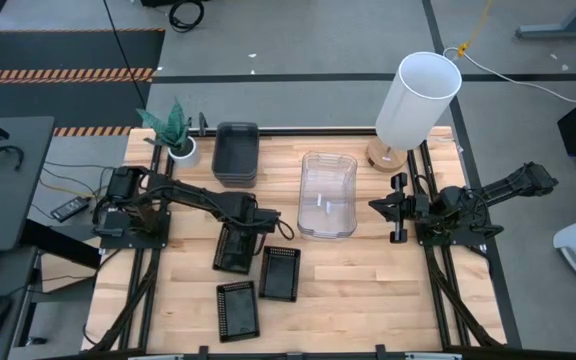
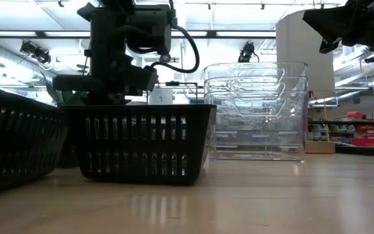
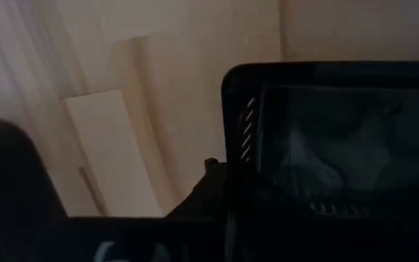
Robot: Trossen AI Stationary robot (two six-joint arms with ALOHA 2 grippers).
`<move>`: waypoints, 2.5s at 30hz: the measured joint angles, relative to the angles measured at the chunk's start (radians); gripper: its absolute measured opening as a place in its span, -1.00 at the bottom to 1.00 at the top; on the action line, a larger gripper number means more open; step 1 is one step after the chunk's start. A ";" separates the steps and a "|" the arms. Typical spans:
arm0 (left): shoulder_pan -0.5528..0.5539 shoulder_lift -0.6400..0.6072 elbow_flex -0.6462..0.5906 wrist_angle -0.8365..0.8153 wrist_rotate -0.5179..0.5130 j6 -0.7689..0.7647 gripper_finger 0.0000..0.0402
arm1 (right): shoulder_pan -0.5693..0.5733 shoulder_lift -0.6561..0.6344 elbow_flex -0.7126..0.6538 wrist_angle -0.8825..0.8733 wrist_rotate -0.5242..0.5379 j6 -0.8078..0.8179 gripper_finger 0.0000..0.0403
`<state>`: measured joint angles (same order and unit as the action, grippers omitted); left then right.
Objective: Stack baskets by color
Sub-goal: Stack the top left black bin on the bottom black bin
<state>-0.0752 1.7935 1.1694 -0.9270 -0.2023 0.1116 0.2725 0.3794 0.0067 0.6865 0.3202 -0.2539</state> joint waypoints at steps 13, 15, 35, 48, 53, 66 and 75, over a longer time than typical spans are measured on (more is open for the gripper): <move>0.095 -0.051 0.062 -0.218 -0.007 0.057 -0.94 | 0.000 0.000 0.000 0.000 0.000 0.000 -0.89; 0.103 -0.081 0.080 -0.246 0.005 0.052 -0.92 | 0.000 0.000 0.000 0.000 0.000 0.000 -0.89; -0.084 -0.314 0.254 -0.306 0.387 -0.350 -0.93 | 0.000 0.000 0.000 0.000 0.000 0.000 -0.89; -0.317 -0.159 0.246 -0.152 0.417 -0.516 -0.94 | 0.000 0.000 0.000 0.000 0.000 0.000 -0.89; -0.320 -0.090 0.246 -0.150 0.420 -0.521 -0.90 | 0.000 0.000 0.000 0.000 0.000 0.000 -0.89; -0.301 0.047 0.246 -0.142 0.477 -0.527 -0.83 | 0.000 0.000 0.000 0.000 0.000 0.000 -0.89; -0.301 0.060 0.246 -0.148 0.322 -0.514 -0.60 | 0.000 0.000 0.000 0.000 0.000 0.000 -0.89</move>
<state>-0.3759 1.8530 1.4151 -1.0746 0.1194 -0.4026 0.2726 0.3794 0.0067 0.6865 0.3202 -0.2539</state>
